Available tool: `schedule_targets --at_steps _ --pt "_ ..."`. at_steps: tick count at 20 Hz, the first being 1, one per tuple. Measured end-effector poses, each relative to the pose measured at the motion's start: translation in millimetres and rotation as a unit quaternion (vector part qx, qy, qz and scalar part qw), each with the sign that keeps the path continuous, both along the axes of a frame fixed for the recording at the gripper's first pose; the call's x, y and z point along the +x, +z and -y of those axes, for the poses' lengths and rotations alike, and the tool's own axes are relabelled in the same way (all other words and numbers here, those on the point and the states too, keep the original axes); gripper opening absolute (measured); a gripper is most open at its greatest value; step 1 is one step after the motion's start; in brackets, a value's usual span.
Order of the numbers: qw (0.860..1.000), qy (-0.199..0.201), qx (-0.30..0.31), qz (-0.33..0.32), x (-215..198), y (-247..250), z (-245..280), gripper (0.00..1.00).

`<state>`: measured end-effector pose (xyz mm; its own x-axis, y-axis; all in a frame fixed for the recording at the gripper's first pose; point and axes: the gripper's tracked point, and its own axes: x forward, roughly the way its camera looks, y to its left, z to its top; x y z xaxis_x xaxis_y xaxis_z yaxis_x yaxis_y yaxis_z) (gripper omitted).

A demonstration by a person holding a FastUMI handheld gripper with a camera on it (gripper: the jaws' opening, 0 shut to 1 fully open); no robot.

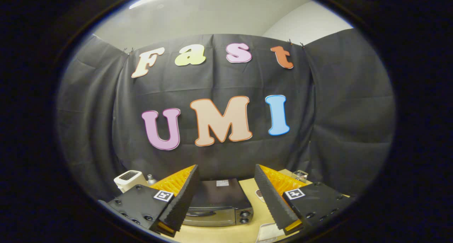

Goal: Open the toaster oven, put the food inside, and close the toaster oven door.

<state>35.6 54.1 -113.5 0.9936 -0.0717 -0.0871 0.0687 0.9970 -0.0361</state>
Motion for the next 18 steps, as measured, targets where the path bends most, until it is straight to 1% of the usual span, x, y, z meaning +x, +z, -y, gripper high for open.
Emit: schedule_targets --at_steps 4,8,10,13,18 --pt "0.999 0.04 0.002 -0.024 6.4 -50.0 -39.6 0.98" --pt "0.997 0.063 0.024 -0.049 17.7 -93.4 -63.8 0.98" --pt "0.995 0.069 0.03 -0.063 23.7 -115.0 -71.1 0.98" --pt "0.994 0.068 0.022 -0.087 31.1 -148.2 -75.3 0.98" --pt "0.991 0.067 0.008 -0.114 36.6 -185.3 -78.3 0.98"
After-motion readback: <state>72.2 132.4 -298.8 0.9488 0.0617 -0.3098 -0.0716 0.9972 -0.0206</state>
